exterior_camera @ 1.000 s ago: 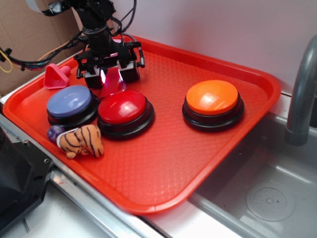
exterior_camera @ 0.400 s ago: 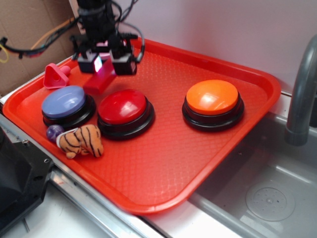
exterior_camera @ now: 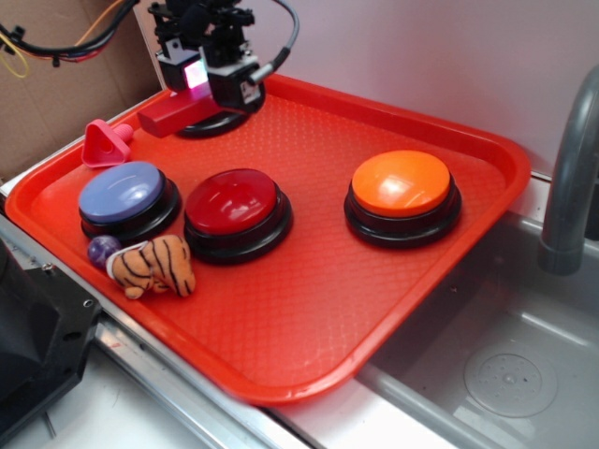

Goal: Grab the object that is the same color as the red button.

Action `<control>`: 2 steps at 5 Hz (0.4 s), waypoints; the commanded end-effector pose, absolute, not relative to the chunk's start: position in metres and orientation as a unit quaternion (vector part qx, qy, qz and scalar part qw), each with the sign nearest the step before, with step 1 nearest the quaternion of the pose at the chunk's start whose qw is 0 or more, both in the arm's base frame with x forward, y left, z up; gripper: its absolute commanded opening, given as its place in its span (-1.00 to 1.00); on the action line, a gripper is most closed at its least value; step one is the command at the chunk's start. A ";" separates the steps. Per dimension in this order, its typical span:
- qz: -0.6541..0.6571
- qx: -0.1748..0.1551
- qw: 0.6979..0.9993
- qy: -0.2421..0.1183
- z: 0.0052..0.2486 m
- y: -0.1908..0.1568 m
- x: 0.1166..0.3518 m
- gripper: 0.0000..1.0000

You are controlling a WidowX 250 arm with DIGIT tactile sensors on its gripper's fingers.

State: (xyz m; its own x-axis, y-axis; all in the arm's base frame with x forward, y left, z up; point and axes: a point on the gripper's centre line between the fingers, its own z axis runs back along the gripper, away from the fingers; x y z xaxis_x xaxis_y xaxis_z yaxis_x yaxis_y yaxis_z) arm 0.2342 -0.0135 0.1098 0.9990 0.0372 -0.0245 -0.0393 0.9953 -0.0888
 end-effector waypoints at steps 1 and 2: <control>-0.084 -0.078 0.993 -0.014 0.138 -0.040 0.220 -1.00; -0.005 -0.044 0.999 -0.004 0.139 -0.028 0.219 -0.87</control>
